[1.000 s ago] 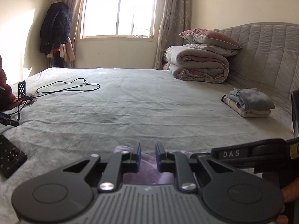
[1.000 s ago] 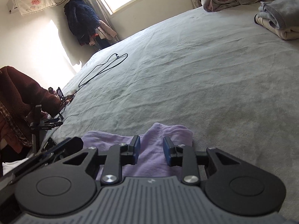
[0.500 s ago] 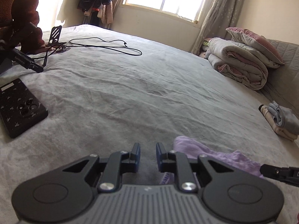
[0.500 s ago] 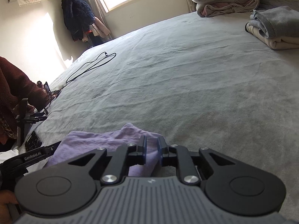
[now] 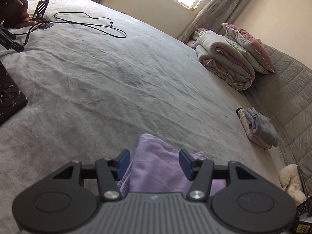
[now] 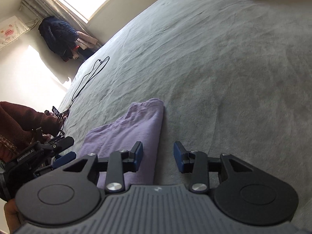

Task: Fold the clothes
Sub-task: 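Press the folded pants flat with both open grippers, then pinch the folded pants bundle with the right gripper while the left gripper pinches it too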

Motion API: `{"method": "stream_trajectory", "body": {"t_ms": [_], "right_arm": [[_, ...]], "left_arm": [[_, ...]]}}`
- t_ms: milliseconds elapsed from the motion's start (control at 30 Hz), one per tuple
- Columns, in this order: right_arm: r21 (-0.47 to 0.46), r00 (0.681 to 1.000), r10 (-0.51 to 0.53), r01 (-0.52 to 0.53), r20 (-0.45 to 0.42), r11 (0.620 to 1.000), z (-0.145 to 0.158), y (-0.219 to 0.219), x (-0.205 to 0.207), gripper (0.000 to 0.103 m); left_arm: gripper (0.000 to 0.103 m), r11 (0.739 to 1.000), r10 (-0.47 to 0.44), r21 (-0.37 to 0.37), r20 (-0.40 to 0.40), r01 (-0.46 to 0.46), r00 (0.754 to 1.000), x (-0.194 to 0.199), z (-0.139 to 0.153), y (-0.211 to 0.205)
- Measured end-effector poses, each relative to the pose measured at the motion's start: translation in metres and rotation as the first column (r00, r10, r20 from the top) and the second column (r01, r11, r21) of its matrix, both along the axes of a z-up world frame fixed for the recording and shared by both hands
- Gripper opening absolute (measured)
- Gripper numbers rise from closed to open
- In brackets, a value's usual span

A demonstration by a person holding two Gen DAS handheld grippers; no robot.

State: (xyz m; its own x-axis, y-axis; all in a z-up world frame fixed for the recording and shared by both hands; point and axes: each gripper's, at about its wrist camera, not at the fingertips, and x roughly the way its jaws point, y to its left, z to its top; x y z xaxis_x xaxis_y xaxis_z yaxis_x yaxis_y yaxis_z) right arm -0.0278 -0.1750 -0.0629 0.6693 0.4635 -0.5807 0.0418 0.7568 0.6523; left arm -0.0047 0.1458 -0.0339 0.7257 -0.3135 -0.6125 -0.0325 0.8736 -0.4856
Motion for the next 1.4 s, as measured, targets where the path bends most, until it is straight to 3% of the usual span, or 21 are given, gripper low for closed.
{"method": "stream_trajectory", "body": {"t_ms": [167, 433, 767, 900, 1167, 1400], "right_arm": [[0.104, 0.996, -0.042, 0.050, -0.080, 0.993, -0.001, 0.008, -0.004, 0.039], [0.101, 0.994, 0.005, 0.006, -0.108, 0.995, 0.000, 0.015, -0.036, 0.033], [0.149, 0.982, 0.126, -0.105, -0.143, 0.983, 0.002, -0.003, -0.064, 0.035], [0.189, 0.982, 0.104, -0.073, -0.159, 0.979, 0.003, -0.016, -0.055, 0.039], [0.226, 0.985, 0.013, 0.027, -0.174, 0.974, -0.002, -0.032, -0.028, 0.042], [0.237, 0.986, 0.001, 0.040, -0.168, 0.971, -0.005, -0.025, -0.012, 0.044]], "left_arm": [[0.057, 0.999, -0.006, -0.033, -0.016, 0.006, 1.000, -0.002, -0.003, 0.004], [0.057, 1.000, -0.007, 0.020, -0.074, 0.008, 0.997, 0.003, -0.010, 0.002], [0.060, 0.999, -0.001, -0.049, -0.099, -0.004, 0.995, 0.007, -0.014, 0.005], [0.069, 1.000, -0.009, 0.005, -0.101, 0.010, 0.995, 0.010, -0.013, 0.000], [0.077, 0.986, -0.070, 0.142, -0.109, 0.086, 0.992, 0.015, -0.013, -0.014], [0.078, 0.978, -0.108, 0.167, -0.123, 0.128, 0.987, 0.020, -0.014, -0.016]]}}
